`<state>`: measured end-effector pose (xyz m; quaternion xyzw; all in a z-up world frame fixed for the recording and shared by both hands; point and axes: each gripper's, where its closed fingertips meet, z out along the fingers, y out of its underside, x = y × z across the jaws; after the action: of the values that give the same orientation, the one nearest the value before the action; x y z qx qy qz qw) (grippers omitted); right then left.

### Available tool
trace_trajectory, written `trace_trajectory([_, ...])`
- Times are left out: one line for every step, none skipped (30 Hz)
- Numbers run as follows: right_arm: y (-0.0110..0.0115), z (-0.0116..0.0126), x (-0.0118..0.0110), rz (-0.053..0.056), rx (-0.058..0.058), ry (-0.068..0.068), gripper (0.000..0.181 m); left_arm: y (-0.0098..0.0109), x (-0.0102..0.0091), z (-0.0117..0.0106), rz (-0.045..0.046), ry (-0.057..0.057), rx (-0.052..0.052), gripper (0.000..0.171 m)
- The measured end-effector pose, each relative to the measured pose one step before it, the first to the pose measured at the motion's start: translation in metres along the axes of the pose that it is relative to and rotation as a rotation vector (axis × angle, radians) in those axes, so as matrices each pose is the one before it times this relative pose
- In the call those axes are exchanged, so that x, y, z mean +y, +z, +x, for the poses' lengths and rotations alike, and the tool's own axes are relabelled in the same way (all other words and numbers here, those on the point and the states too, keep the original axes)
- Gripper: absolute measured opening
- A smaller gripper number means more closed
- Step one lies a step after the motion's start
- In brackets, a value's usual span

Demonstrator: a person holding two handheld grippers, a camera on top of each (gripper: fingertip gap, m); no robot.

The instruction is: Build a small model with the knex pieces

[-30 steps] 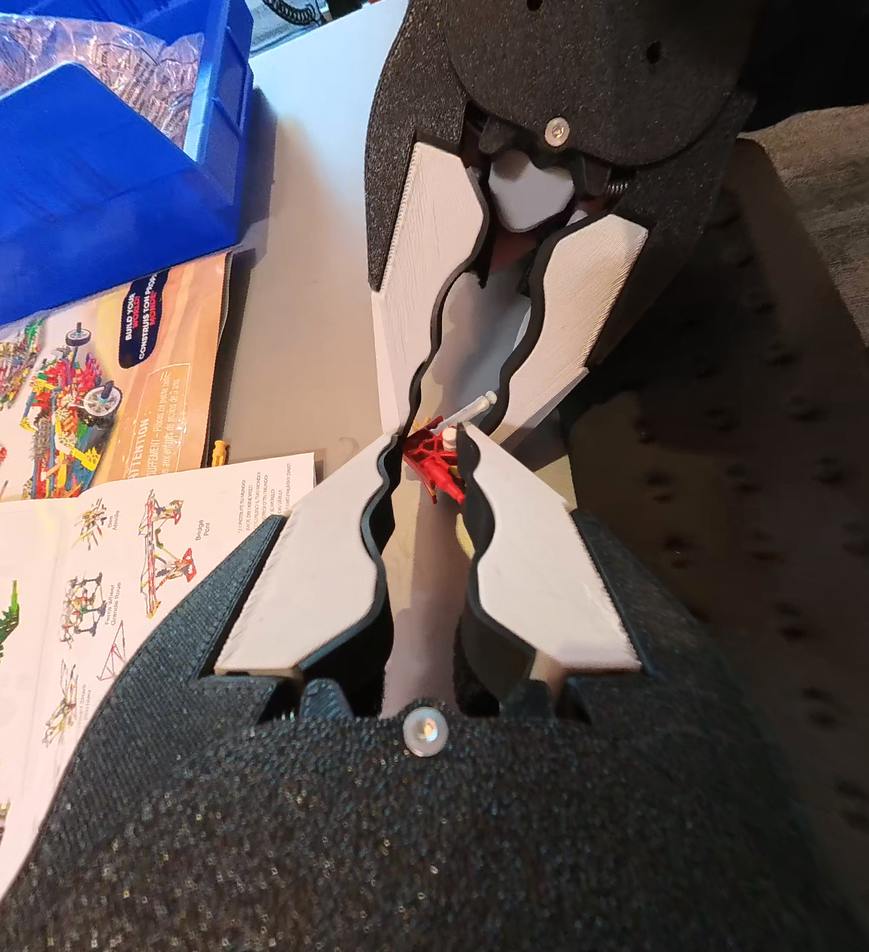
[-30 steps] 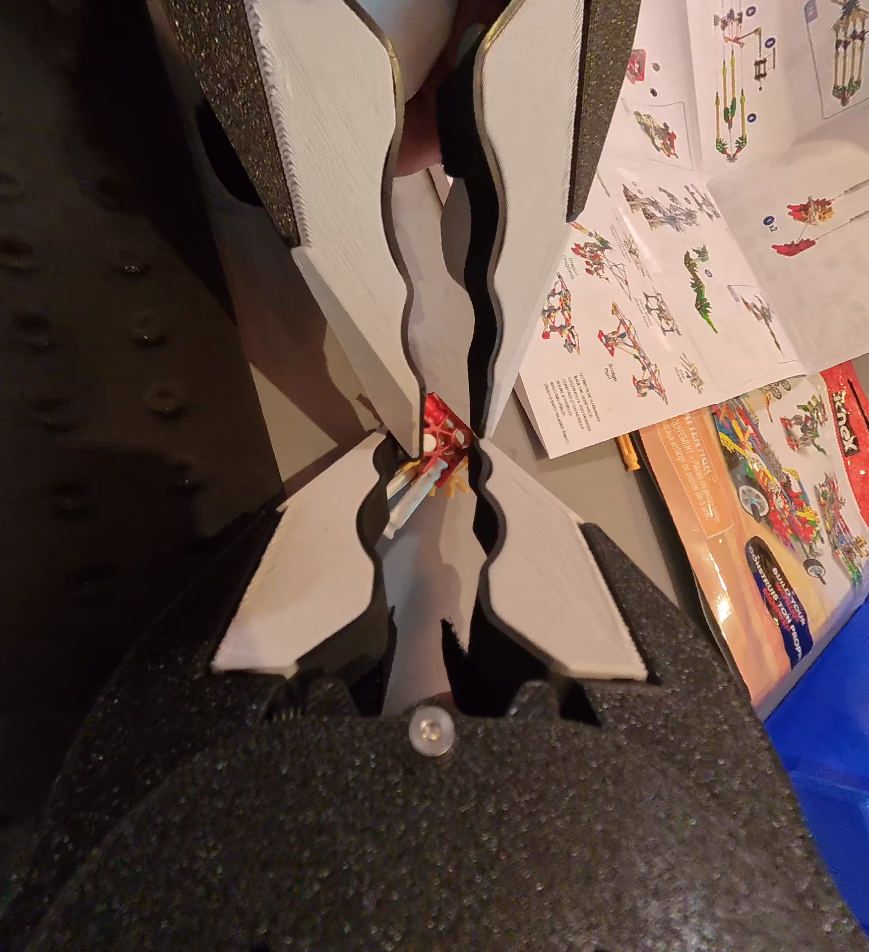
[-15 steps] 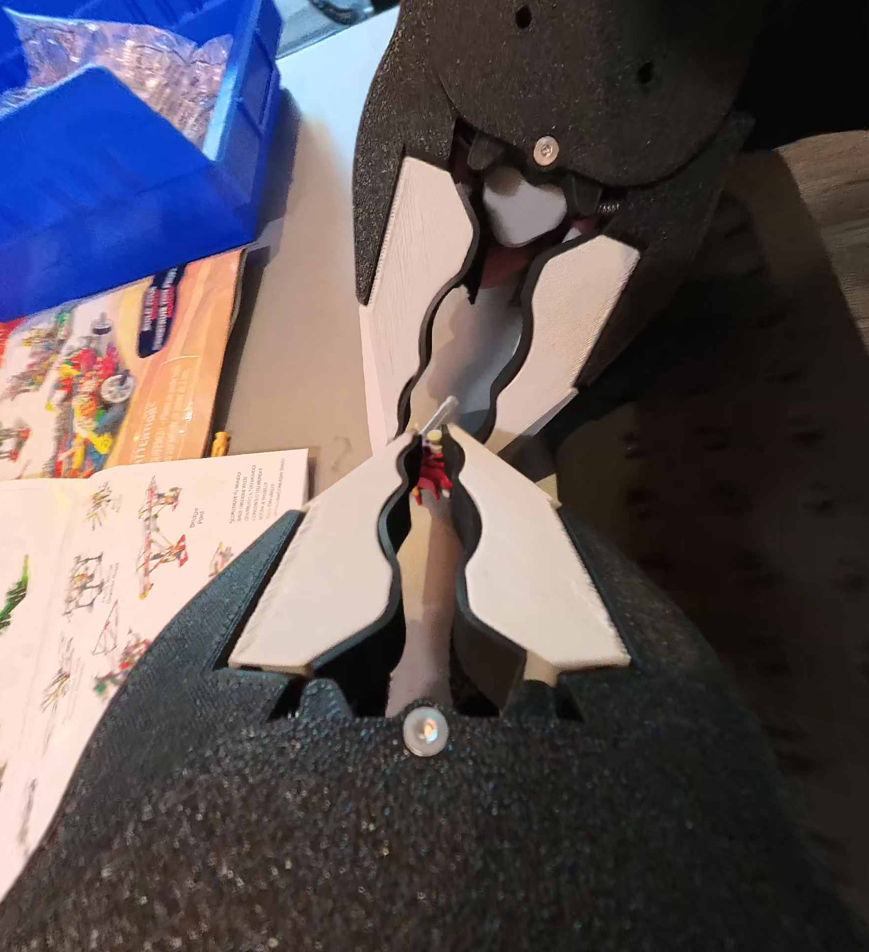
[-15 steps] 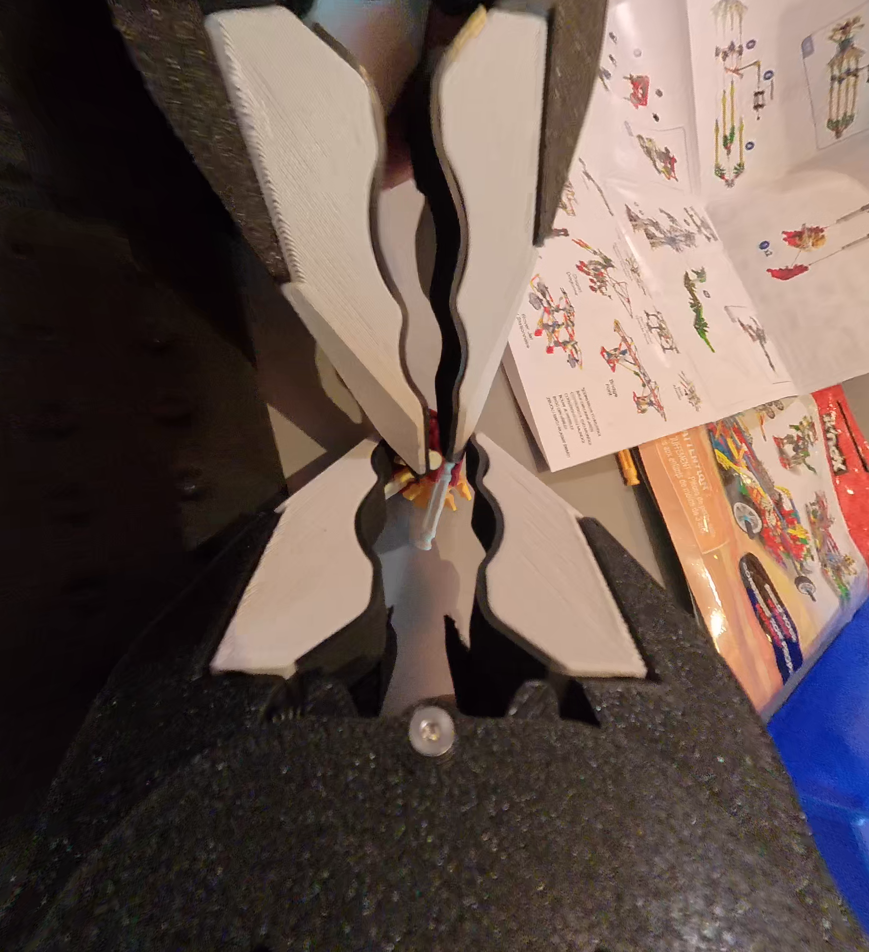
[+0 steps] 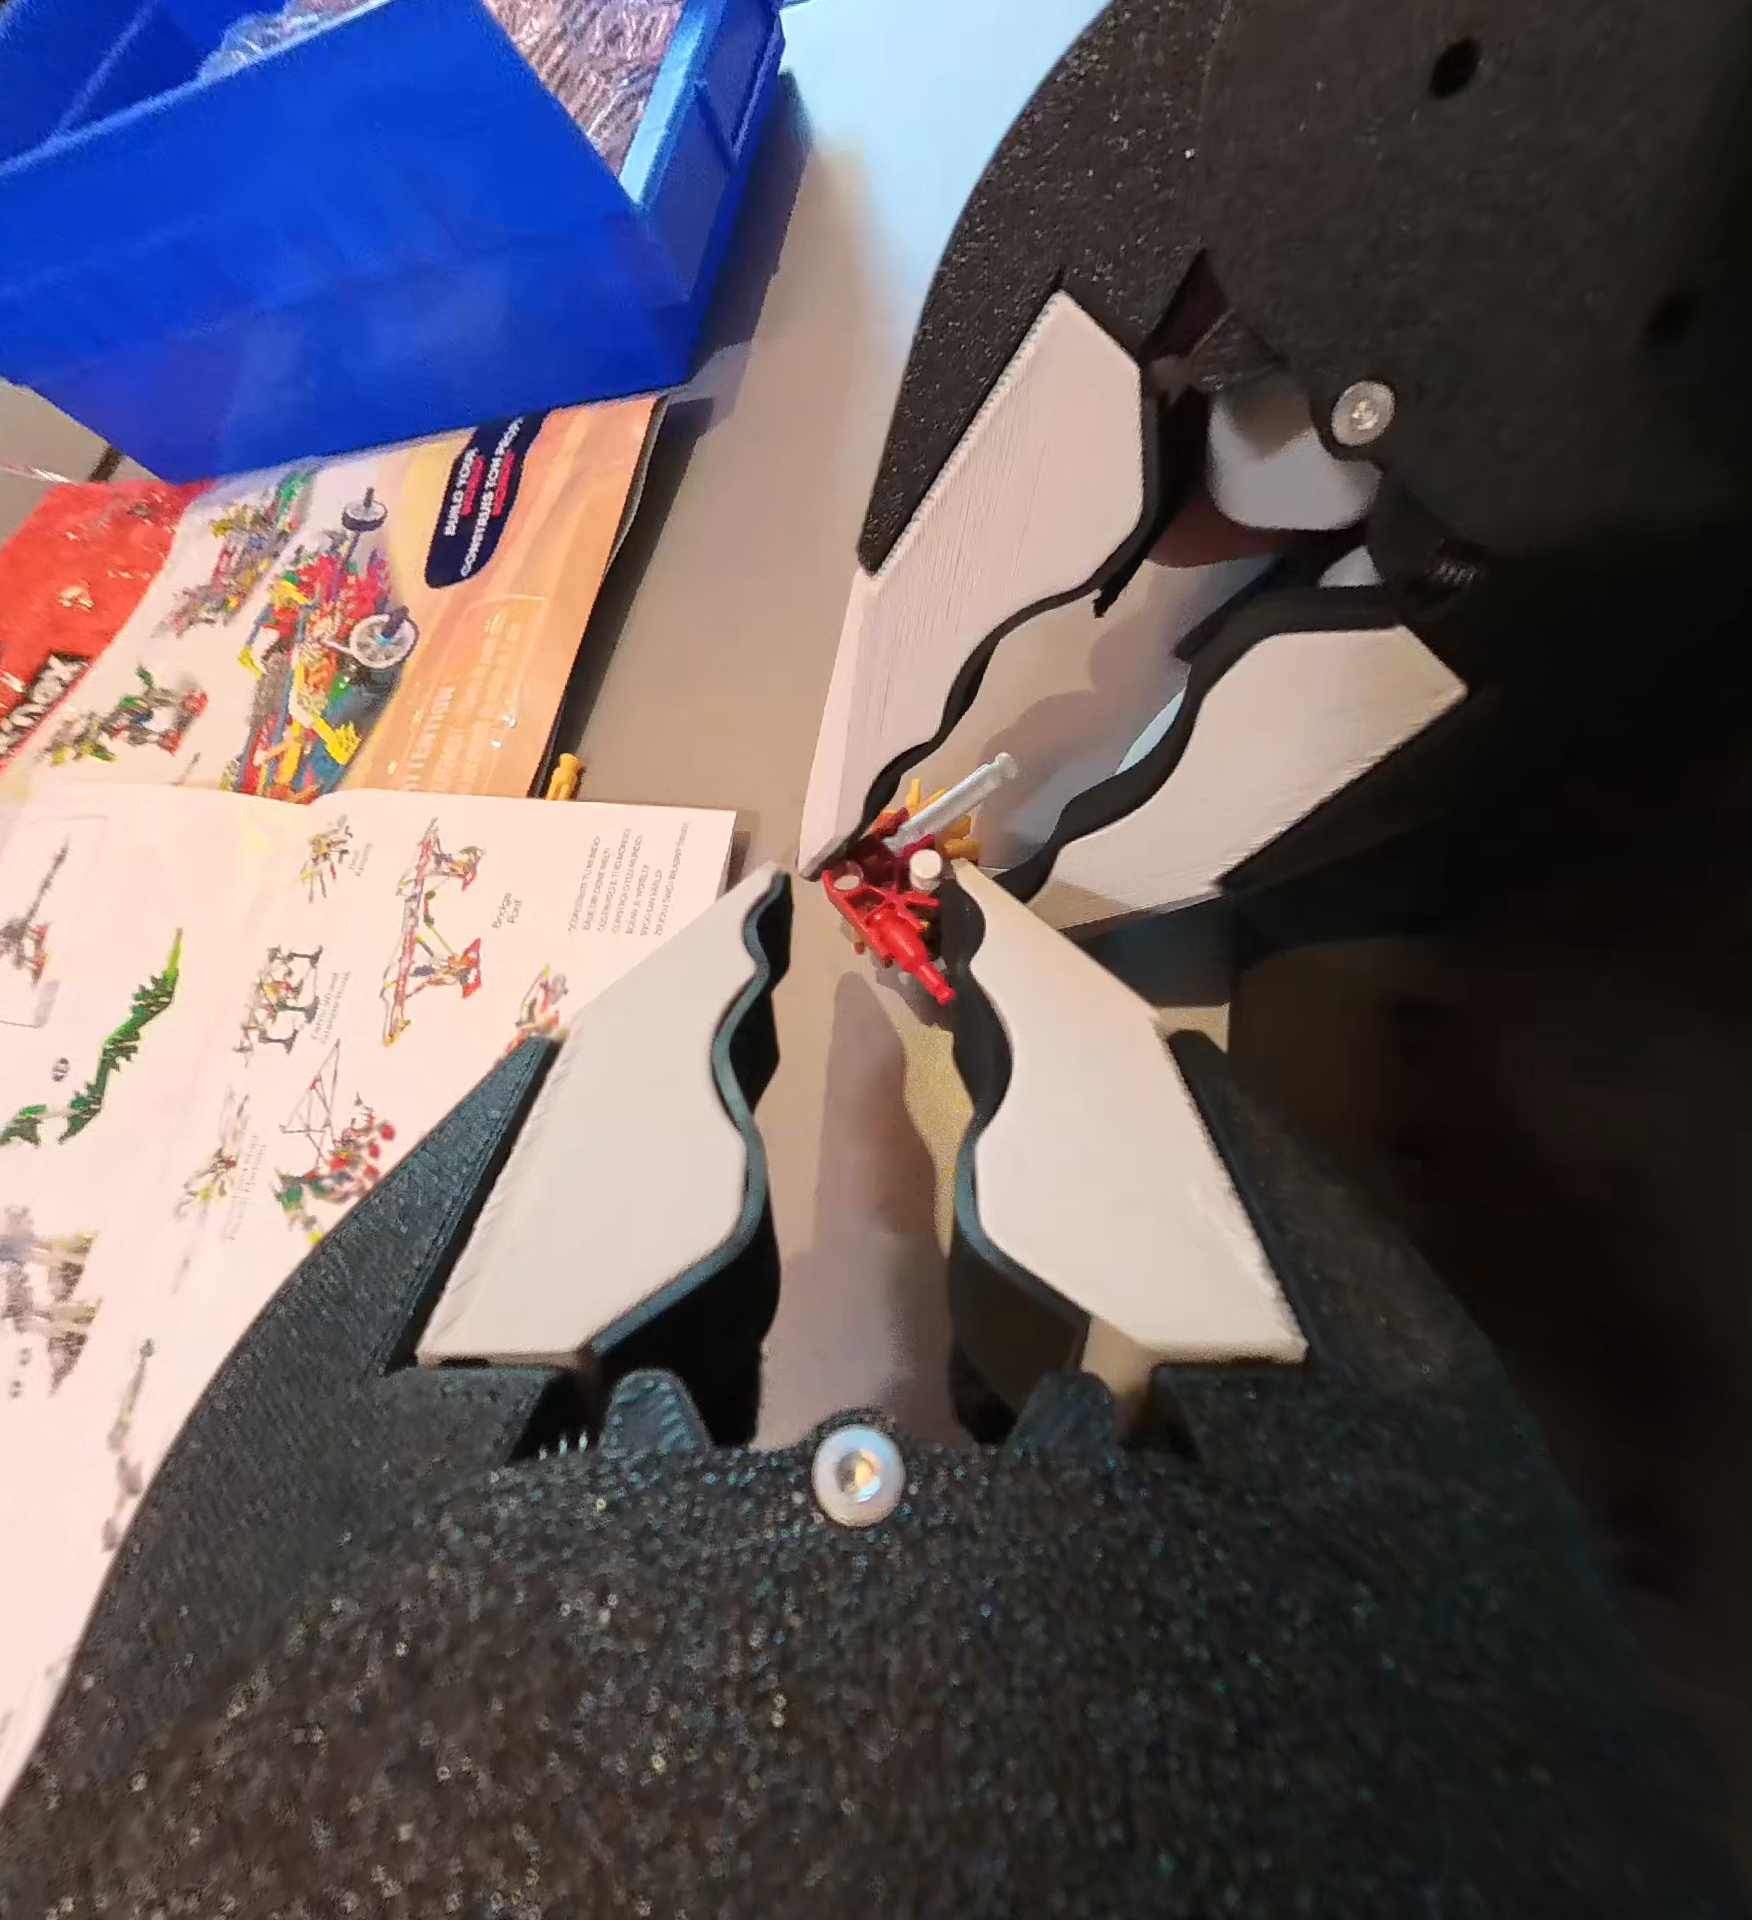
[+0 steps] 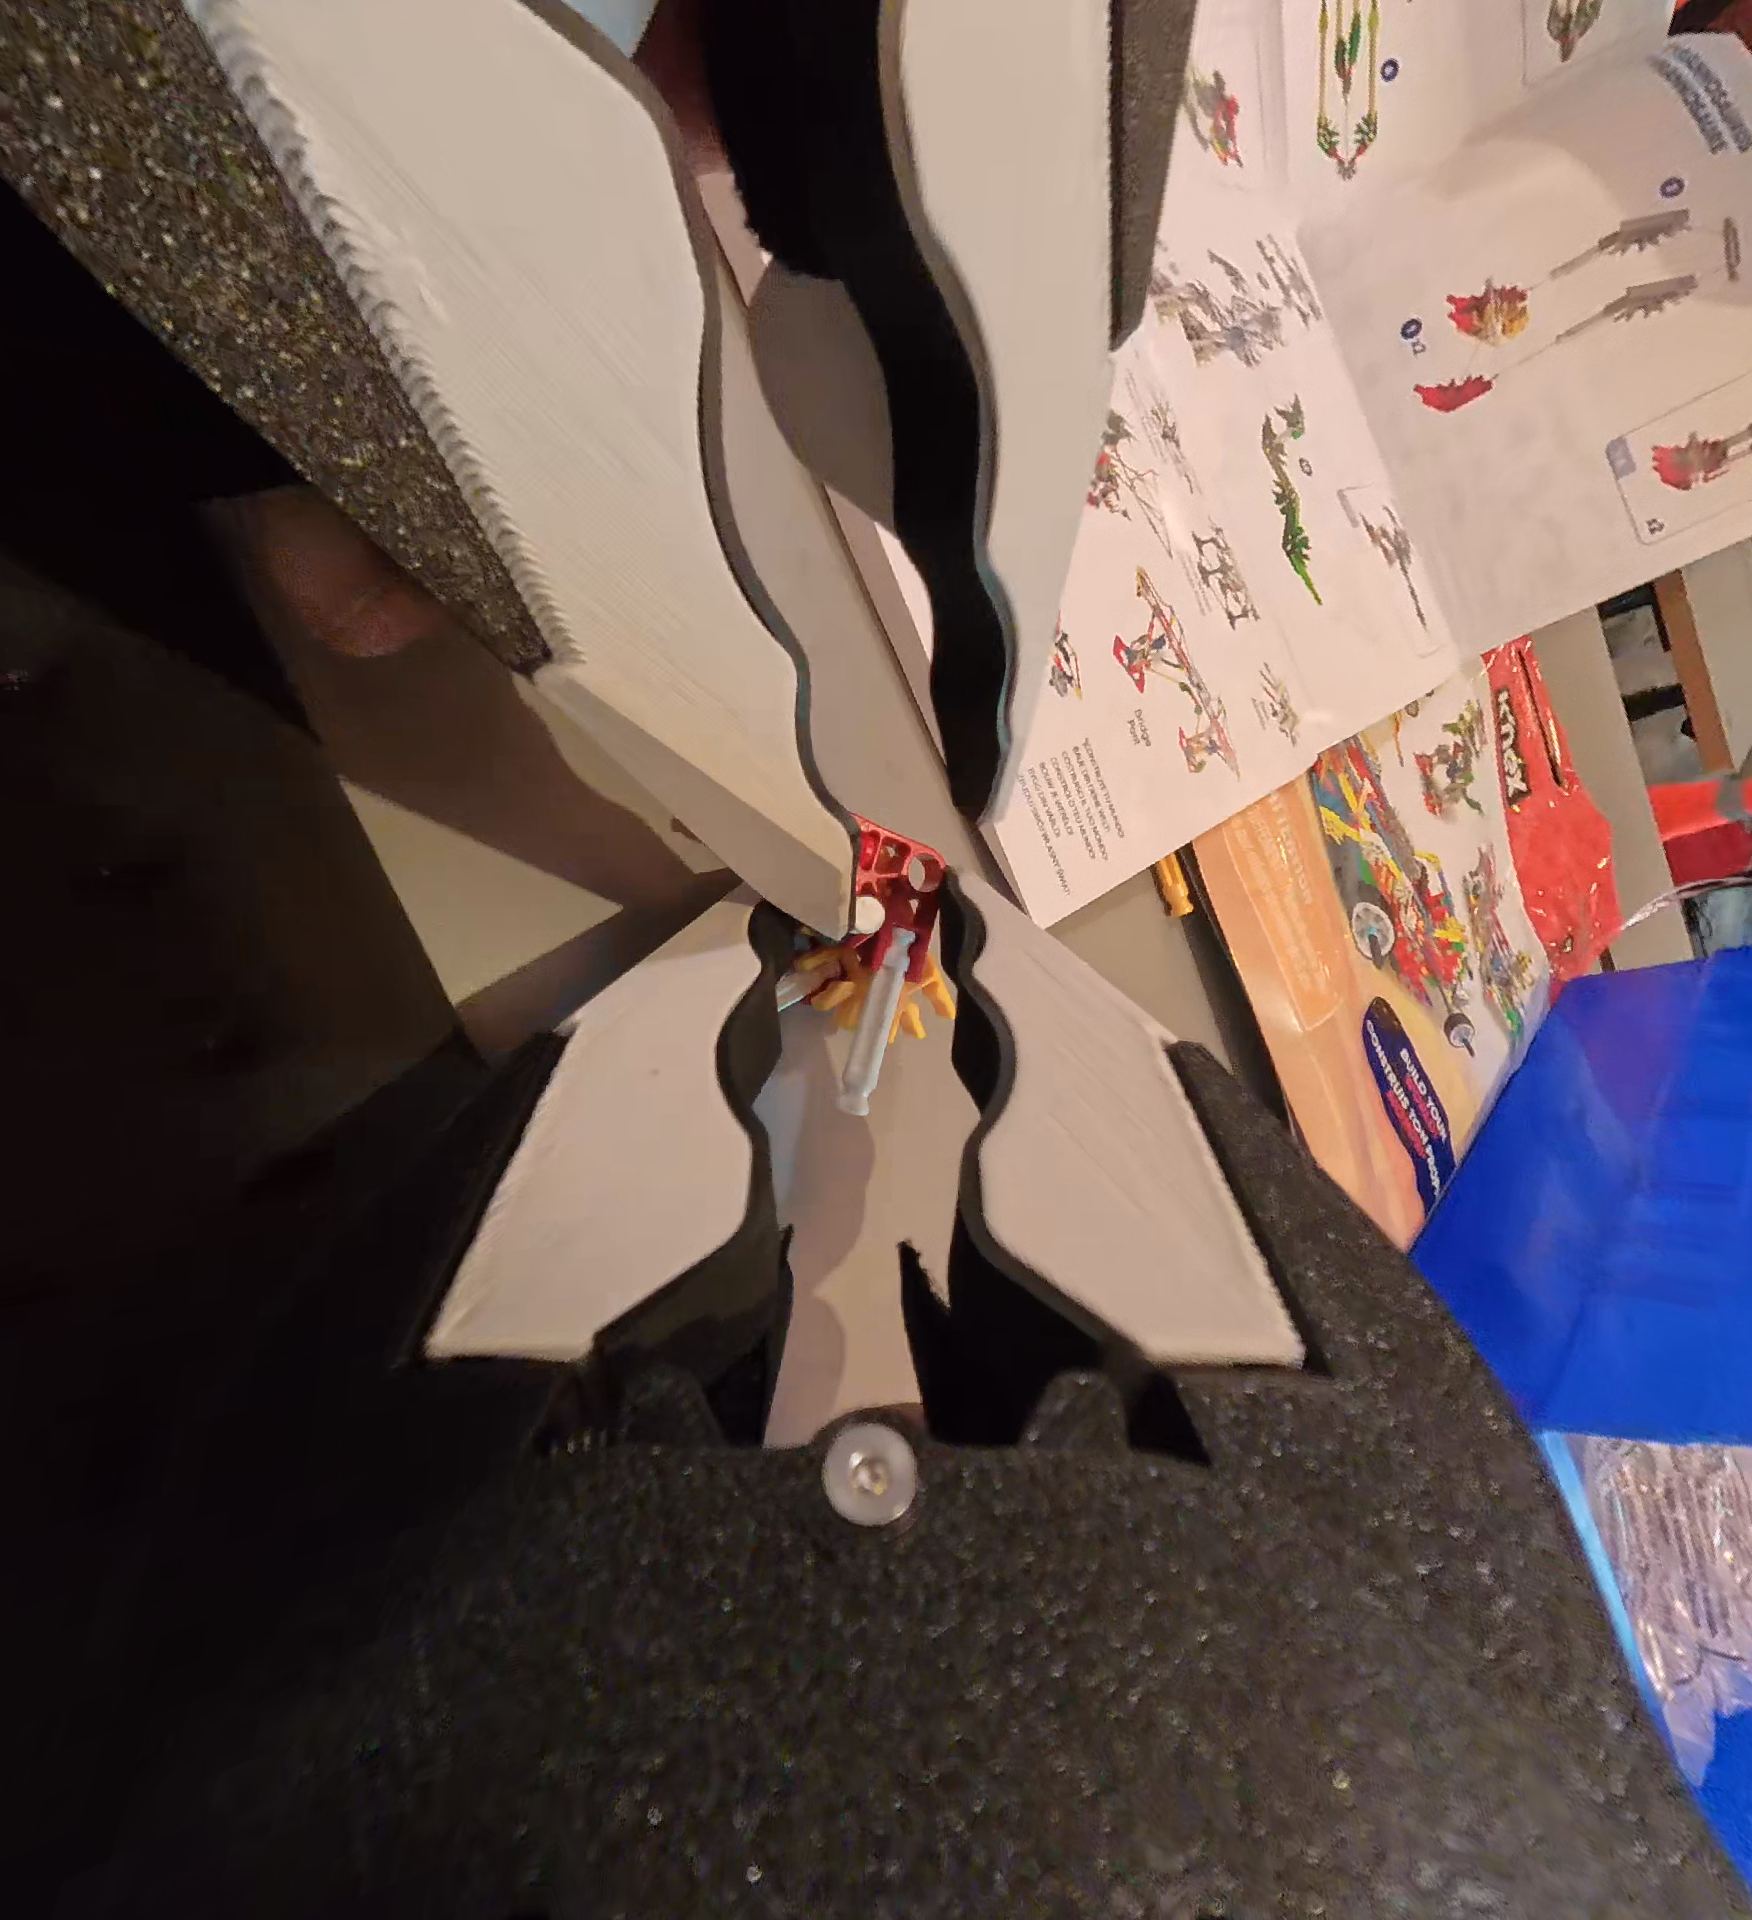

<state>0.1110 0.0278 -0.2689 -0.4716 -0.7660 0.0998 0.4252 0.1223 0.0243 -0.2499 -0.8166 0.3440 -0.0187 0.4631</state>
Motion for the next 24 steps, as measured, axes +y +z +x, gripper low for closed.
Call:
trace_trajectory([0.00051,0.00023,-0.00017,-0.0049,0.0048,0.0000,0.027,0.00026,0.00070,0.00086,0.00218,-0.0181,0.0138,0.022])
trace_trajectory([0.00029,0.00008,-0.00019,-0.0029,0.0044,-0.0031,0.027,0.00040,0.00091,0.00046,0.00233,-0.0231,0.0143,0.022])
trace_trajectory([0.00029,0.00005,-0.00032,-0.0006,0.0064,-0.0035,0.027,0.00000,0.00022,0.00016,-0.00121,-0.0030,0.0052,0.022])
trace_trajectory([0.00016,0.00001,-0.00014,-0.0031,0.0078,-0.0040,0.027,0.00076,-0.00003,0.00165,-0.00344,0.0070,0.0055,0.019])
trace_trajectory([0.00010,0.00004,0.00013,-0.0034,0.0084,-0.0053,0.027,0.00081,-0.00012,-0.00019,-0.00165,0.0028,-0.0071,0.019])
trace_trajectory([-0.00002,-0.00004,-0.00040,0.0010,0.0065,-0.0033,0.027,-0.00025,0.00038,-0.00018,-0.00341,0.0092,-0.0018,0.019])
trace_trajectory([-0.00001,-0.00001,-0.00012,-0.0008,0.0063,-0.0016,0.027,-0.00026,0.00002,-0.00055,-0.00170,-0.0016,-0.0032,0.018])
trace_trajectory([0.00001,0.00010,-0.00003,-0.0019,0.0071,-0.0033,0.026,0.00013,-0.00025,0.00057,0.00277,-0.0014,-0.0003,0.018])
trace_trajectory([0.00003,0.00005,-0.00014,0.0024,0.0035,-0.0003,0.026,-0.00010,0.00008,0.00057,0.00136,0.0114,-0.0043,0.017])
trace_trajectory([0.00022,0.00014,-0.00006,0.0021,0.0025,0.0022,0.027,-0.00027,0.00009,-0.00013,-0.00107,0.0089,-0.0034,0.016])
trace_trajectory([0.00038,-0.00013,0.00011,-0.0019,0.0046,-0.0049,0.026,0.00027,-0.00078,0.00087,0.00669,-0.0031,0.0022,0.011])
trace_trajectory([0.00023,-0.00023,-0.00004,-0.0016,0.0044,-0.0074,0.026,0.00123,-0.00137,0.00556,0.00817,0.0039,0.0237,0.001])
trace_trajectory([0.00017,0.00022,0.00001,-0.0003,0.0068,-0.0034,0.025,0.00041,-0.00031,-0.00028,-0.00607,0.0191,-0.0063,0.000])
trace_trajectory([0.00005,0.00023,-0.00002,0.0009,0.0056,-0.0024,0.025,0.00099,-0.00045,-0.00009,0.00247,-0.0099,0.0046,0.000])
trace_trajectory([-0.00008,0.00030,-0.00002,0.0020,0.0014,0.0008,0.025,0.00110,-0.00082,0.00034,0.00831,-0.0262,0.0143,0.000])
trace_trajectory([-0.00001,0.00010,-0.00028,0.0025,0.0045,-0.0034,0.024,0.00048,-0.00011,-0.00001,0.00058,0.0046,0.0031,0.000])
trace_trajectory([-0.00018,-0.00019,-0.00048,0.0030,0.0055,-0.0077,0.024,0.00010,-0.00003,-0.00025,0.00055,0.0034,-0.0039,0.001])
trace_trajectory([-0.00049,-0.00081,-0.00032,0.0065,-0.0044,0.0019,0.024,-0.00071,0.00053,-0.00012,-0.00201,-0.0091,0.0026,0.002])
trace_trajectory([-0.00009,-0.00056,-0.00032,0.0065,-0.0118,0.0095,0.024,-0.00076,0.00015,0.00015,-0.00011,-0.0057,0.0003,0.002])
trace_trajectory([0.00021,-0.00014,-0.00024,0.0026,-0.0055,0.0045,0.024,-0.00048,0.00019,-0.00072,-0.00771,0.0014,-0.0121,0.003])
trace_trajectory([-0.00005,-0.00008,-0.00024,0.0026,0.0005,-0.0017,0.024,-0.00030,0.00019,-0.00015,-0.00878,0.0052,-0.0138,0.004])
trace_trajectory([-0.00034,-0.00038,-0.00024,0.0040,-0.0017,0.0002,0.024,-0.00059,0.00030,0.00023,-0.00475,0.0031,-0.0118,0.004])
trace_trajectory([-0.00021,0.00004,-0.00033,0.0038,-0.0022,0.0030,0.025,-0.00087,0.00052,-0.00013,-0.00445,0.0061,-0.0141,0.005])
trace_trajectory([0.00000,0.00029,-0.00028,0.0012,0.0026,0.0008,0.025,-0.00068,0.00017,-0.00033,-0.00243,0.0012,-0.0128,0.006])
